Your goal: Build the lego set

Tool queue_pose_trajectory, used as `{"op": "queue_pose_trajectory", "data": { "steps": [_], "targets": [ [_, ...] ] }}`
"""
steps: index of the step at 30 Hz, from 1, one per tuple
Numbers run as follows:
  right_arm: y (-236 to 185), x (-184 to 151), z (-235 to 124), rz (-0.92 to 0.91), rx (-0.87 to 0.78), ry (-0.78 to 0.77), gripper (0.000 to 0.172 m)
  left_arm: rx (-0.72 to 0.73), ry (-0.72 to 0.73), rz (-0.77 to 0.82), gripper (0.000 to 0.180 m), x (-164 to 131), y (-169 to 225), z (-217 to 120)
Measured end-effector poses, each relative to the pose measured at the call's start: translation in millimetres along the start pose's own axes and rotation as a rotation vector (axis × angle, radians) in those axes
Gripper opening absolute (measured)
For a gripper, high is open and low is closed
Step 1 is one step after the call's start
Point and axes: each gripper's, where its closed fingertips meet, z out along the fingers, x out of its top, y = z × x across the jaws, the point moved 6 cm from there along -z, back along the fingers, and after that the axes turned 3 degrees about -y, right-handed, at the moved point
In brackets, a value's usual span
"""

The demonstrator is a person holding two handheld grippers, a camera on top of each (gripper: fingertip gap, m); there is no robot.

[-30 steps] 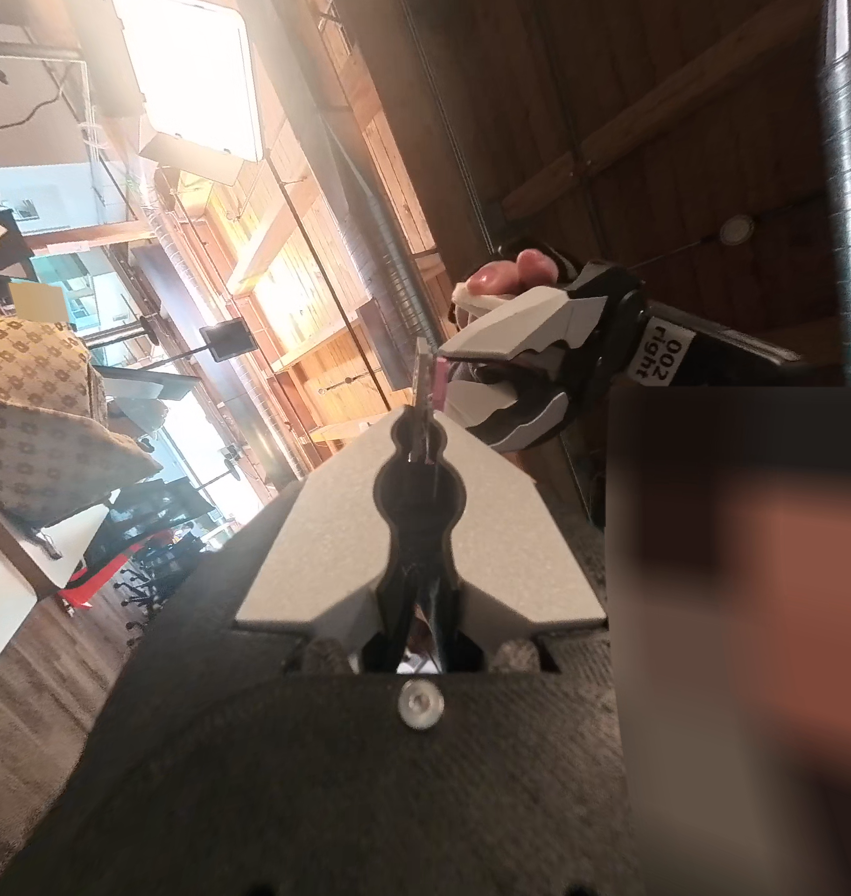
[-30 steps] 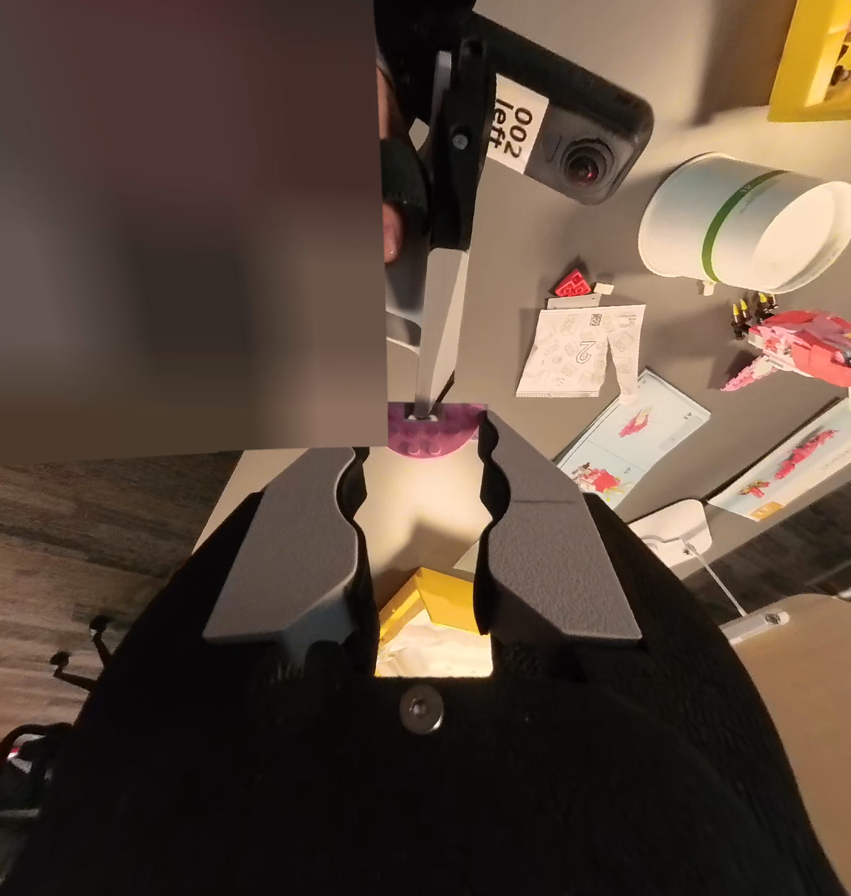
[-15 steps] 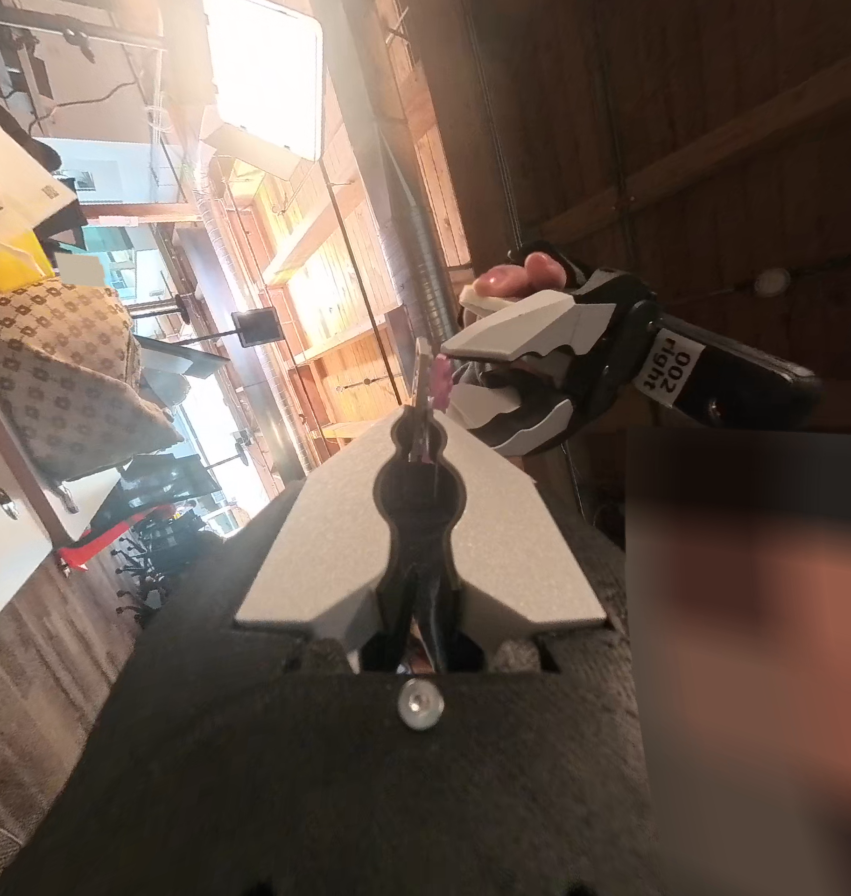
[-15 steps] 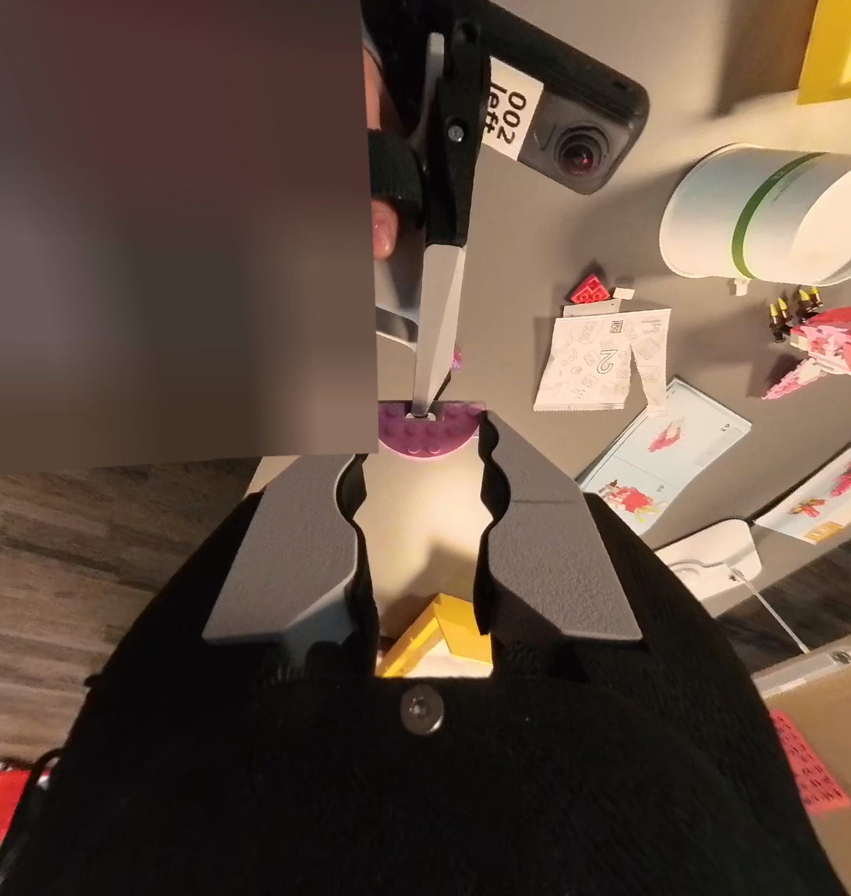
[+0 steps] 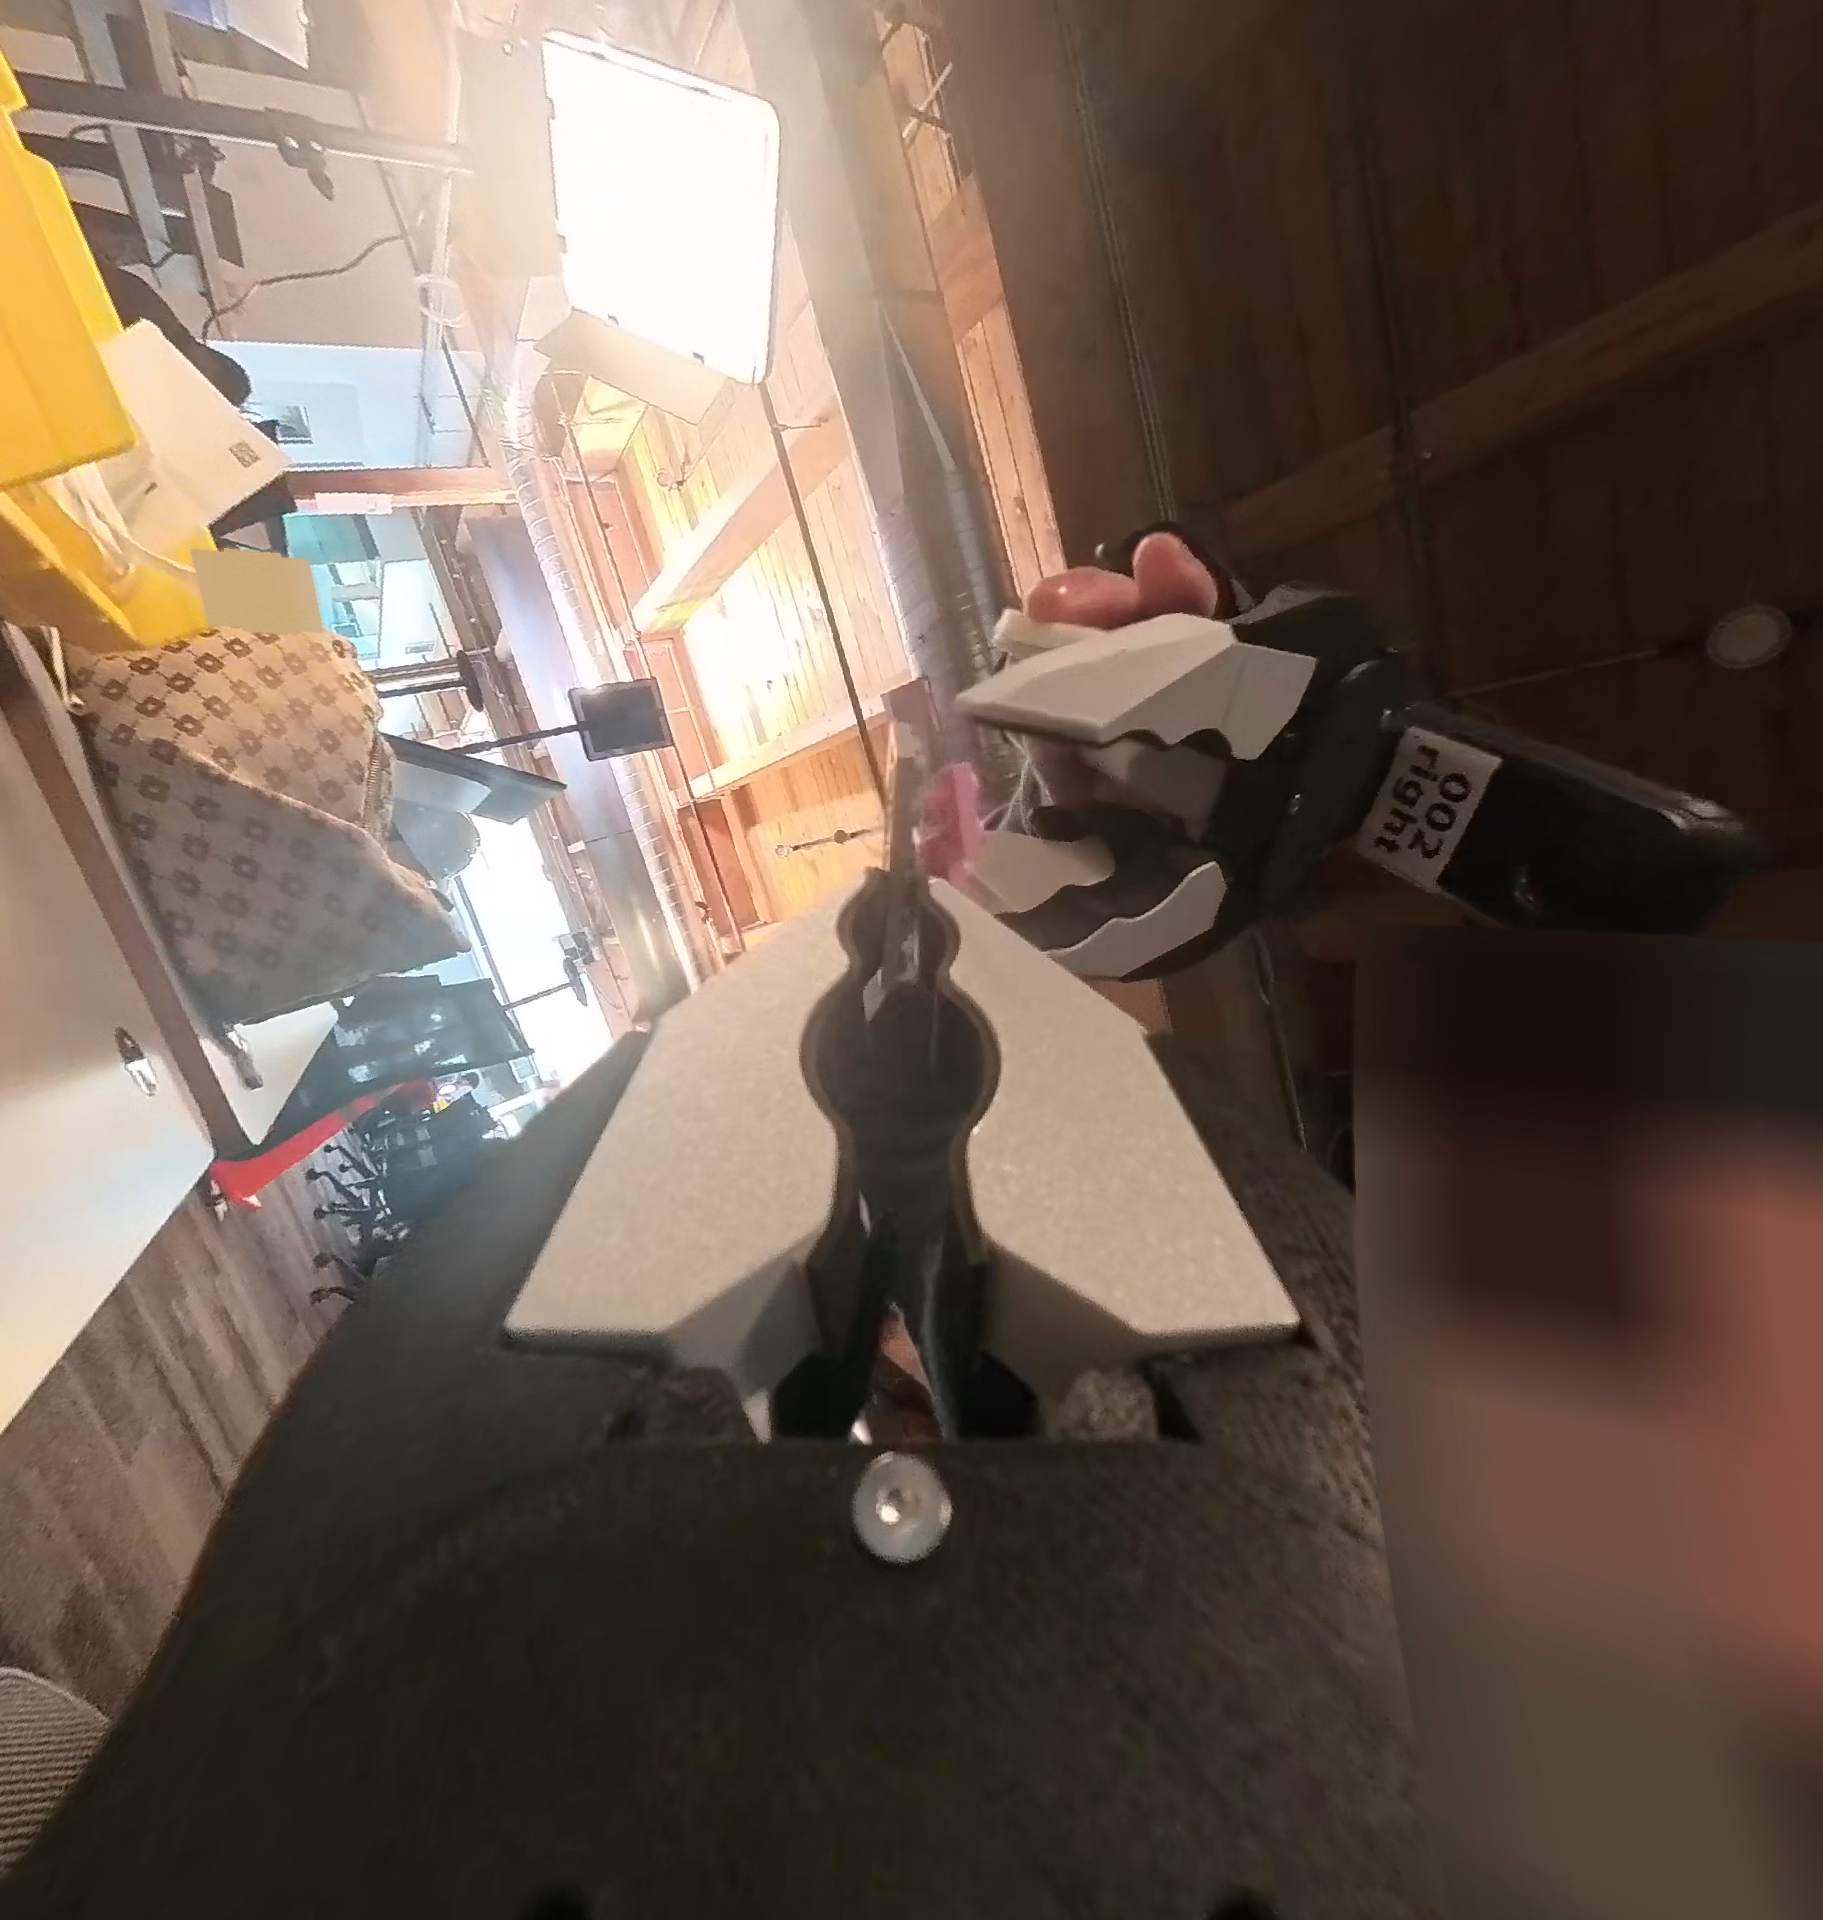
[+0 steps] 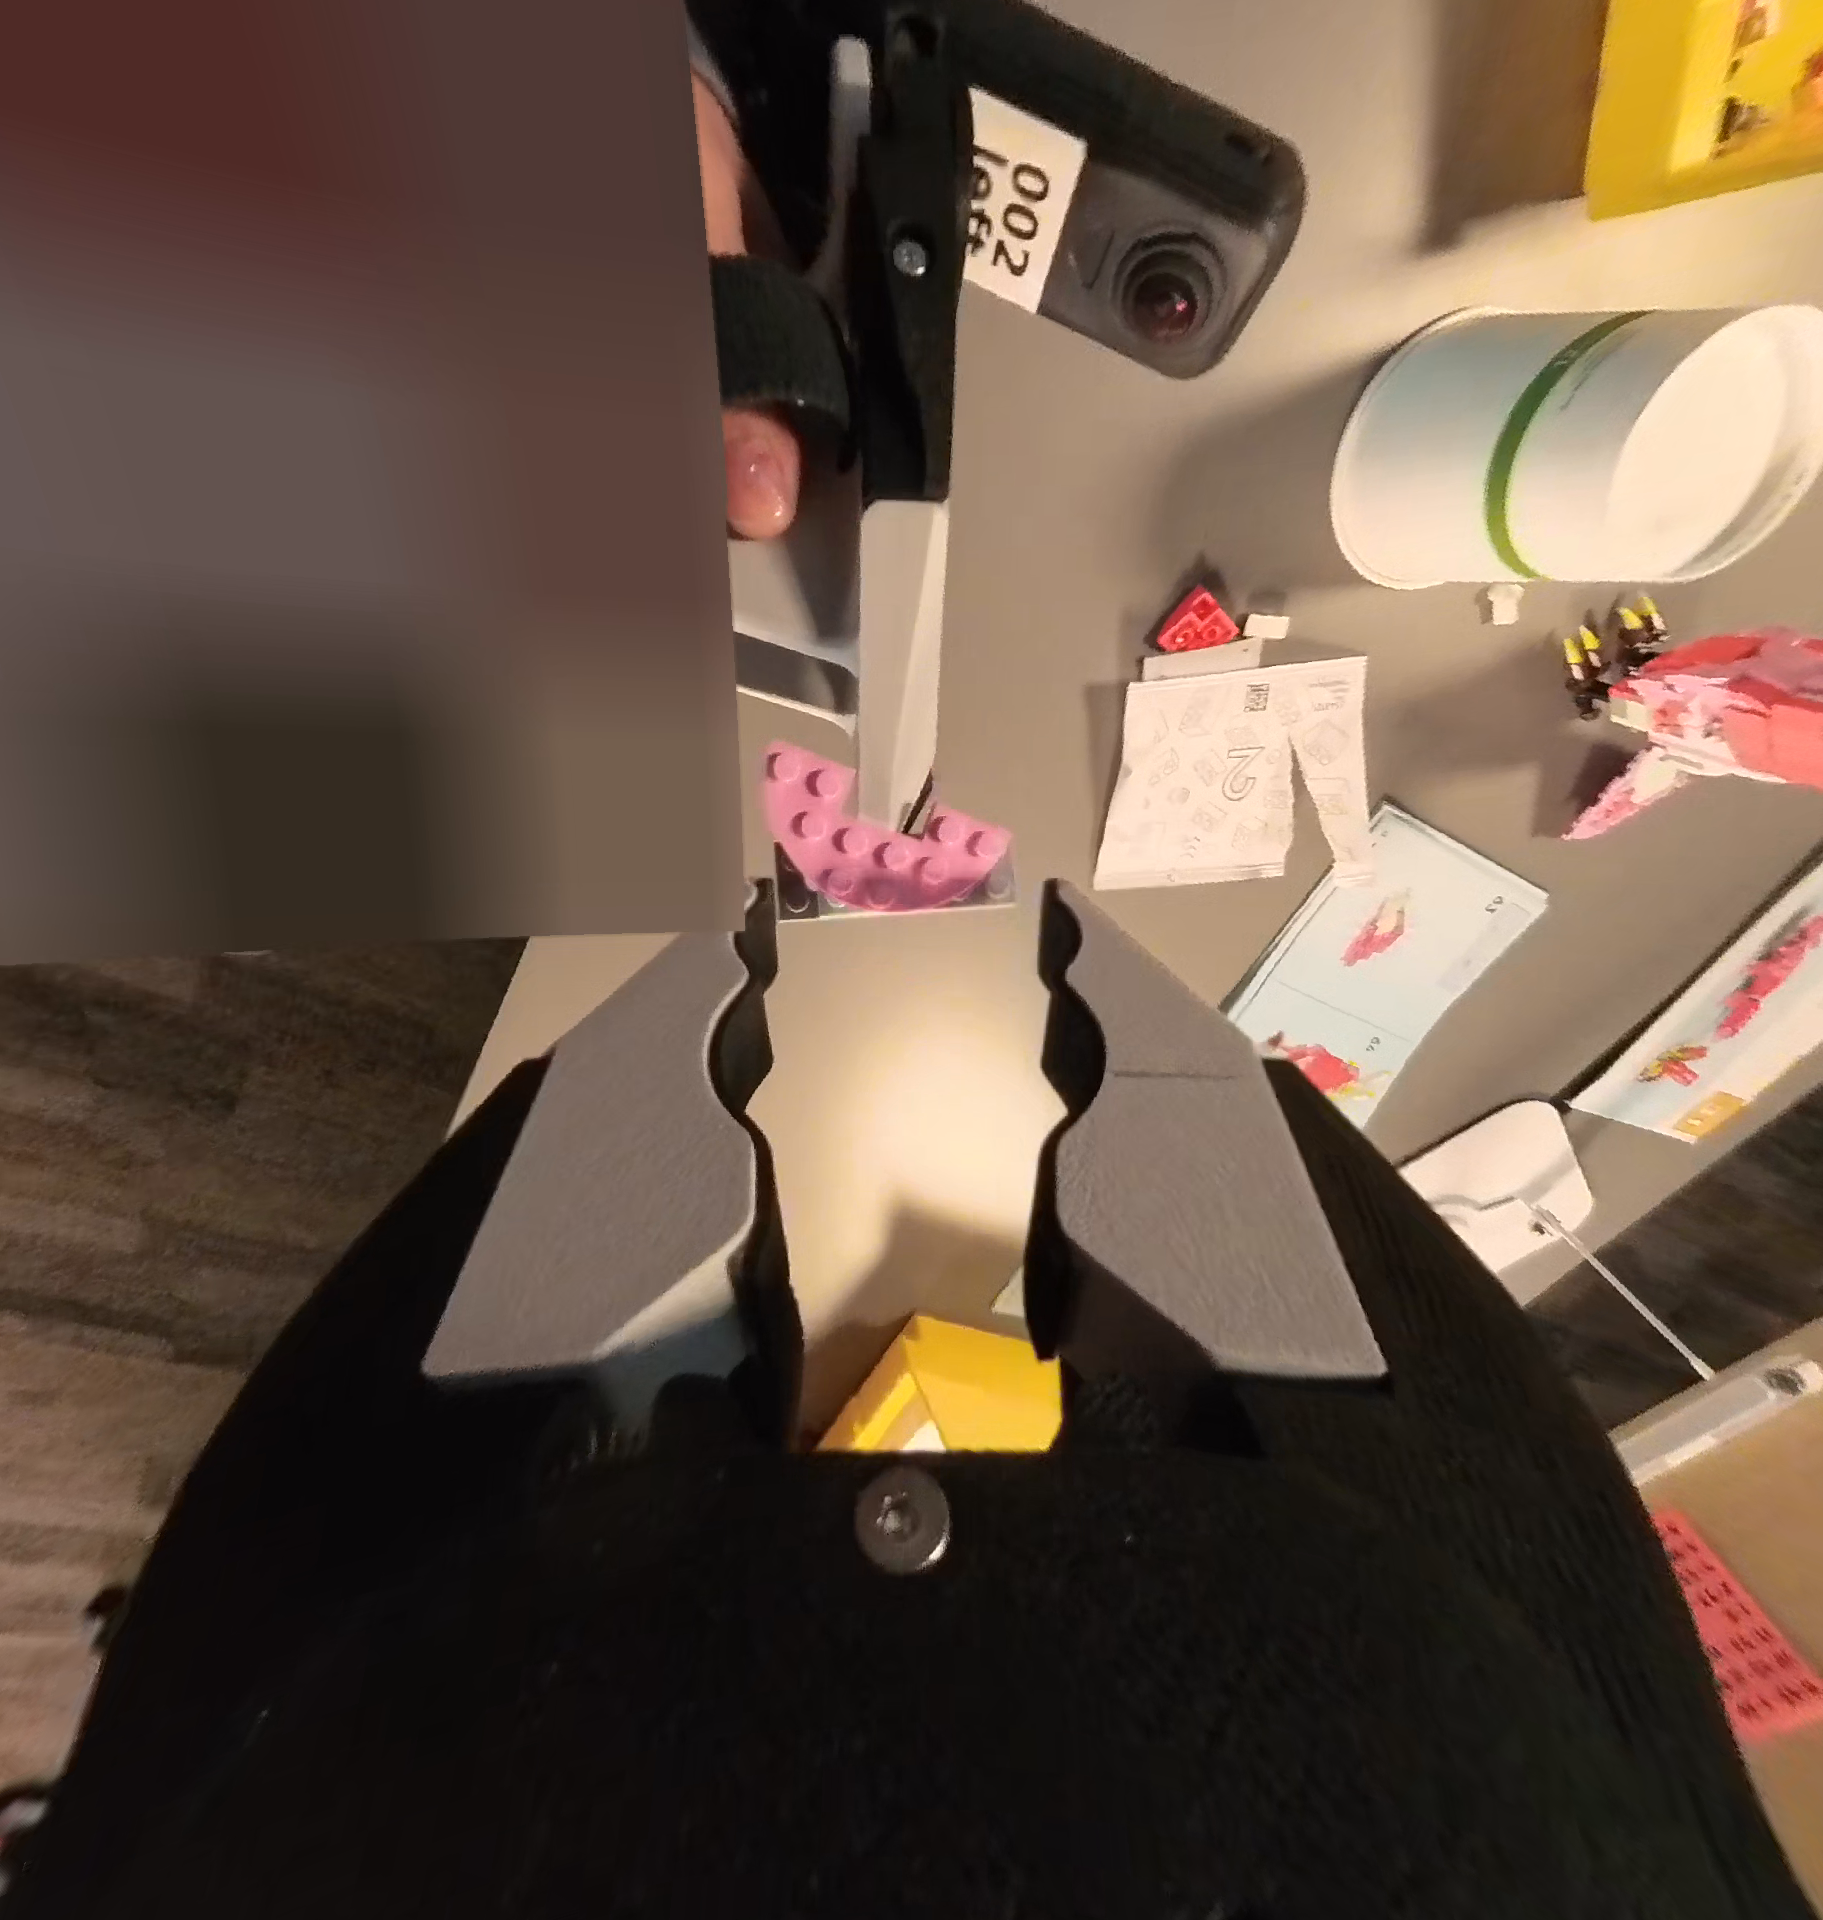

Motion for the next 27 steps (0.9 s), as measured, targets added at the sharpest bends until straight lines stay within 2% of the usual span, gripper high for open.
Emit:
{"op": "queue_pose_trajectory", "data": {
  "steps": [1,4,7,11,14,16,20,22,24,27],
  "targets": [
    [0.2,-0.9,-1.0,0.012,-0.024,0.02,0.053,0.01,0.005,0.002,0.002,0.7,-0.8,-0.9],
    [-5.2,-0.4,-4.4,0.043,-0.151,0.116,0.061,0.036,0.017,0.008,0.002,3.9,-2.8,-4.2],
    [-18.0,2.1,3.1,0.036,-0.379,0.205,0.061,0.061,0.029,0.009,0.003,7.5,-5.7,-8.1],
    [-38.8,5.5,25.7,-0.027,-0.678,0.286,0.036,0.079,0.035,0.003,0.002,10.1,-8.9,-11.1],
    [-49.2,4.5,40.0,-0.112,-0.873,0.232,0.033,0.091,0.037,0.004,0.002,11.1,-11.0,-12.9],
    [-54.9,5.7,47.7,-0.157,-0.935,0.204,0.033,0.099,0.041,0.004,0.002,11.5,-12.6,-14.2],
    [-56.6,-0.7,53.1,-0.24,-1.024,0.144,0.059,0.105,0.045,-0.001,0.002,12.1,-13.8,-16.1],
    [-54.4,-6.8,57.6,-0.31,-1.069,0.073,0.065,0.113,0.039,0.001,0.003,11.4,-13.9,-16.5],
    [-51.7,-12.0,64.4,-0.367,-1.093,0.001,0.063,0.119,0.031,0.001,0.003,10.3,-13.9,-16.8],
    [-49.4,-13.7,71.3,-0.43,-1.131,-0.033,0.05,0.129,0.013,-0.009,0.003,7.3,-15.1,-16.8]
  ]
}}
